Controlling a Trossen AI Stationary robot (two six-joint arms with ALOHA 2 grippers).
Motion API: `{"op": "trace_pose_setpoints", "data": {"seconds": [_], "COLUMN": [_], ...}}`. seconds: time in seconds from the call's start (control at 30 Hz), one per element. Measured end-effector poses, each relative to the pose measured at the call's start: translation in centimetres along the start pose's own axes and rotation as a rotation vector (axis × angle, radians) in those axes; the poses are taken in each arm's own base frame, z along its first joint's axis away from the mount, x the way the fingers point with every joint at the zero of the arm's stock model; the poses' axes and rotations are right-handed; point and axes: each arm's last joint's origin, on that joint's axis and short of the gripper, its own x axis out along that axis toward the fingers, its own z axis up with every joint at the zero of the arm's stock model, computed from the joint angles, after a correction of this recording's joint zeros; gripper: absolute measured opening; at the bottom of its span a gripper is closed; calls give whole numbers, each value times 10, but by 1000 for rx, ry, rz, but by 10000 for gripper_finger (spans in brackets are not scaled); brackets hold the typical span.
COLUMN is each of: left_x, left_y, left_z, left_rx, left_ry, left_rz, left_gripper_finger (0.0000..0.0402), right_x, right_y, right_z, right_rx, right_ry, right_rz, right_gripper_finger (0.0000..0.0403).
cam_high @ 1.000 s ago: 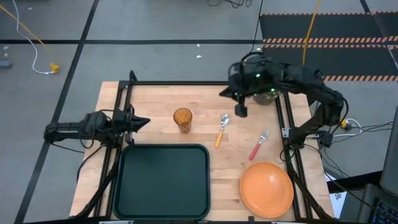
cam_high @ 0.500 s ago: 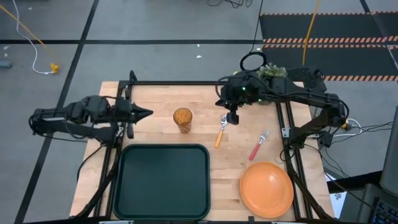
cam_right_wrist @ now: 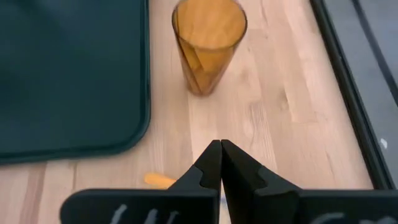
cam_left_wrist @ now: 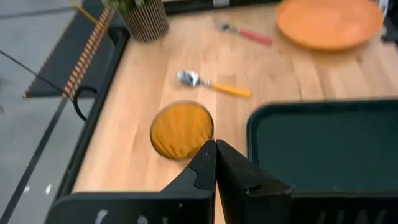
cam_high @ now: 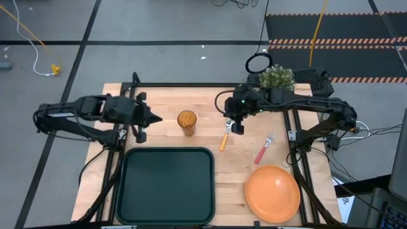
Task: Pick and place plate/cup/fork/spoon on tray
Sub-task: Put the orange cup on the black tray
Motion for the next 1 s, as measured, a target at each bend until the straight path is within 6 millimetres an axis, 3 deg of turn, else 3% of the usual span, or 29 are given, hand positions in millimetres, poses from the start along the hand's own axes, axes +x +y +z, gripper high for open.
{"op": "trace_pose_setpoints", "data": {"seconds": [0.37,0.73,1.0], "left_x": [32,44,45], "left_y": [-5,-7,-8], "left_z": [-17,-26,-28], "left_rx": [-8,-20,-32], "left_ry": [14,3,16], "left_rz": [90,112,111], "left_gripper_finger": [6,6,6], "right_x": [57,101,104], "right_y": [-5,10,24], "right_z": [21,56,68], "right_rx": [-203,-474,-528], "right_ry": [90,47,-120], "right_rz": [-59,-13,162], "right_gripper_finger": [14,119,179]}}
